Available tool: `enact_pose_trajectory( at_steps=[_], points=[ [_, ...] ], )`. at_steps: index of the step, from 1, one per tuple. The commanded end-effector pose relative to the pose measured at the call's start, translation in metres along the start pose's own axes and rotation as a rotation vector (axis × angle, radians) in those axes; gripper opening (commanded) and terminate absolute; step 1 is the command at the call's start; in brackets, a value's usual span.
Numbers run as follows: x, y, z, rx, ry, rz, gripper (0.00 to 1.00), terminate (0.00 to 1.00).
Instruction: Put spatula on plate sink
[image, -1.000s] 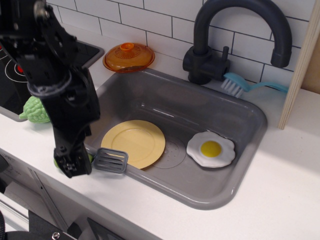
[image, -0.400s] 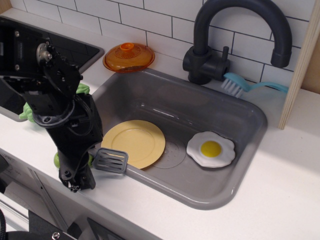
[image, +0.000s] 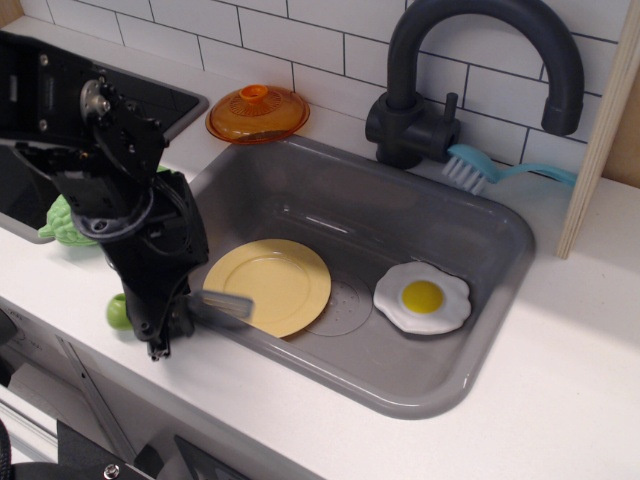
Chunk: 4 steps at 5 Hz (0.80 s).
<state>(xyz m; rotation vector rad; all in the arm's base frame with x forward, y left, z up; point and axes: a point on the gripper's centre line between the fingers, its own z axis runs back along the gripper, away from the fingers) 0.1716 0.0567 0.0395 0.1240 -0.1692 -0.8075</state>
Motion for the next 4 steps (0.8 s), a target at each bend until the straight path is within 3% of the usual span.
enact_pose_trajectory(
  at_steps=[1, 2, 4],
  points=[
    [0.014, 0.016, 0.008, -0.046, -0.005, 0.092, 0.00, 0.00],
    [0.037, 0.033, 0.017, -0.030, -0.046, 0.270, 0.00, 0.00],
    [0.062, 0.047, 0.003, 0.045, -0.069, 0.521, 0.00, 0.00]
  ],
)
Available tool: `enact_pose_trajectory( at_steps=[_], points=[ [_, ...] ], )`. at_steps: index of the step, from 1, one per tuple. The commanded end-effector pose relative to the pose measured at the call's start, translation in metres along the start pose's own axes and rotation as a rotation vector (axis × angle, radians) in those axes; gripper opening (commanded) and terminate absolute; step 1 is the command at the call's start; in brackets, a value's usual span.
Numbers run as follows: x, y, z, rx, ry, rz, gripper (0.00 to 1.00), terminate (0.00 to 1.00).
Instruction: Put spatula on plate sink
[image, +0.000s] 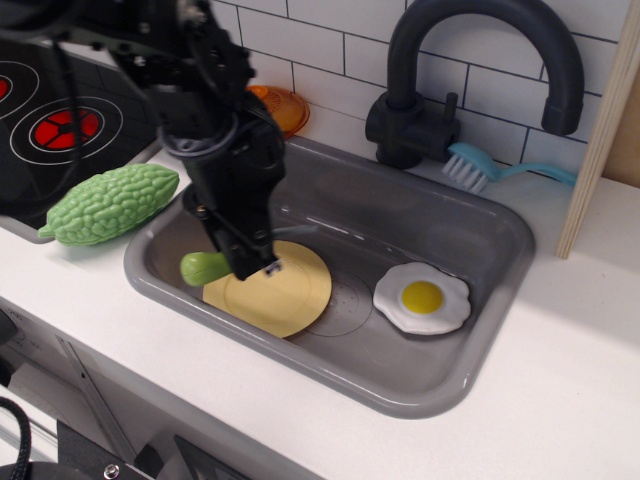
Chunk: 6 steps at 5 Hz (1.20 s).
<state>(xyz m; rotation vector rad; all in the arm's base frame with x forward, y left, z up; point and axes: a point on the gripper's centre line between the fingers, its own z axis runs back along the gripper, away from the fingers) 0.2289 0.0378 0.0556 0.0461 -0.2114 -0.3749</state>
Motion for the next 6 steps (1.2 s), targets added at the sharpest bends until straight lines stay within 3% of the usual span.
enact_pose_trajectory(
  at_steps=[1, 2, 4, 5, 6],
  points=[
    [0.019, 0.012, -0.018, 0.098, -0.048, 0.133, 0.00, 0.00],
    [0.020, 0.013, -0.035, 0.132, -0.035, 0.148, 0.00, 0.00],
    [0.011, 0.023, -0.047, 0.180, -0.038, 0.153, 0.00, 0.00],
    [0.014, 0.025, -0.056, 0.200, -0.004, 0.169, 0.00, 0.00],
    [0.014, 0.026, -0.057, 0.218, 0.001, 0.164, 1.00, 0.00]
  ],
)
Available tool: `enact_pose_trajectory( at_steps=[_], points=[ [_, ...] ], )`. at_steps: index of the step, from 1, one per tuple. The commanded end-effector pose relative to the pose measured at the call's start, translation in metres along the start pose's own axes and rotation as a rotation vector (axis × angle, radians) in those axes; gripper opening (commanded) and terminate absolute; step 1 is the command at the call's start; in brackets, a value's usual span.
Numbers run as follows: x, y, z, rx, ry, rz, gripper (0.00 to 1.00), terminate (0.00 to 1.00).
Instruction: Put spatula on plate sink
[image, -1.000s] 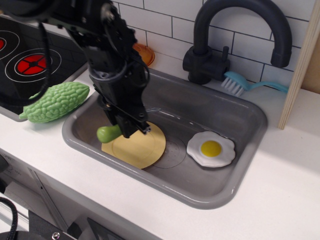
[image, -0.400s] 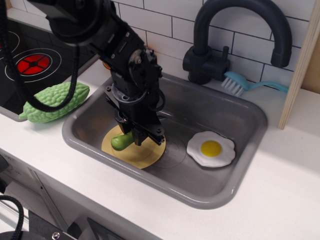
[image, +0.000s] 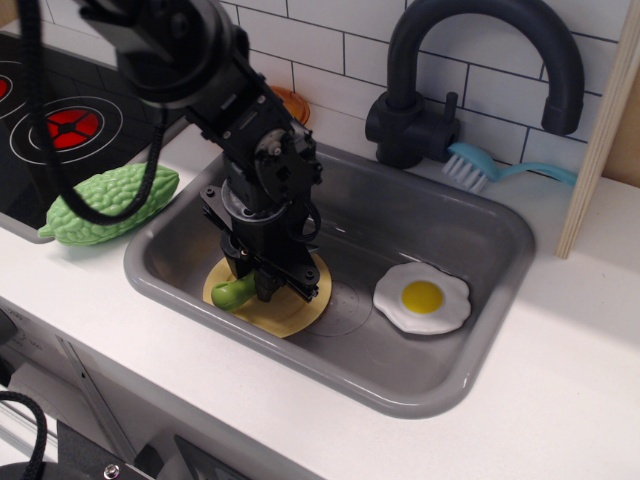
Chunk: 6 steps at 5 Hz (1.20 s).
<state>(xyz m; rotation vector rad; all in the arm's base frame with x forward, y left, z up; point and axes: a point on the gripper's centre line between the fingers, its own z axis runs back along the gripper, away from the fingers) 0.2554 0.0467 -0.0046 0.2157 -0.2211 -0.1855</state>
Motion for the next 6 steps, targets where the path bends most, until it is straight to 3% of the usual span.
enact_pose_trajectory(
  at_steps=[1, 3, 4, 6],
  points=[
    [0.002, 0.013, 0.008, 0.026, -0.013, -0.015, 1.00, 0.00],
    [0.007, 0.014, 0.043, -0.033, -0.007, 0.003, 1.00, 0.00],
    [0.009, 0.013, 0.064, -0.090, -0.038, 0.005, 1.00, 0.00],
    [0.009, 0.013, 0.064, -0.090, -0.038, 0.005, 1.00, 0.00]
  ],
)
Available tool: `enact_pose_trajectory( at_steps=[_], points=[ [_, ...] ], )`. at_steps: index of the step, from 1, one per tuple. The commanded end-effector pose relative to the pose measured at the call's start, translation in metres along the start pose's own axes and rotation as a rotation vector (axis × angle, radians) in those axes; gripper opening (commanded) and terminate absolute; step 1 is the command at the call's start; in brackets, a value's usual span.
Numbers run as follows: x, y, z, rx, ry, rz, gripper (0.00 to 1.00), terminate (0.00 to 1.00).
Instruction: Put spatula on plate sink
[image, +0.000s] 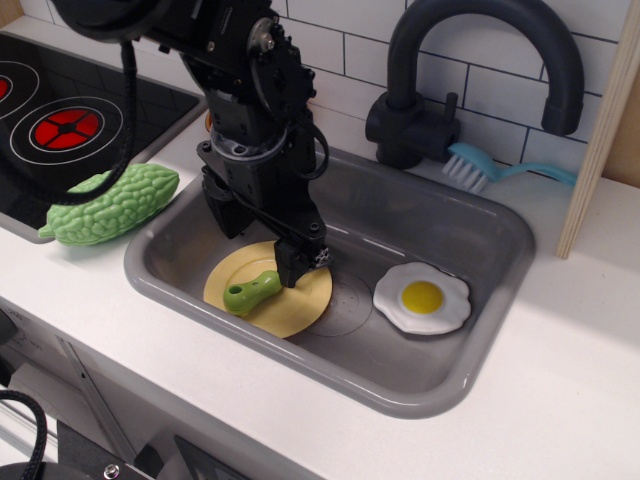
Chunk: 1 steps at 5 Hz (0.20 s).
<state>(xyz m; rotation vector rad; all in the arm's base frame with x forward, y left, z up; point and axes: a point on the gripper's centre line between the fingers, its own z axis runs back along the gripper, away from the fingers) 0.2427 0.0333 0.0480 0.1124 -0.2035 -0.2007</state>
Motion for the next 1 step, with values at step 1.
enact_pose_trajectory(
  at_steps=[1],
  points=[
    [0.0080, 0.0147, 0.0102, 0.015, -0.045, 0.008, 1.00, 1.00]
  ],
)
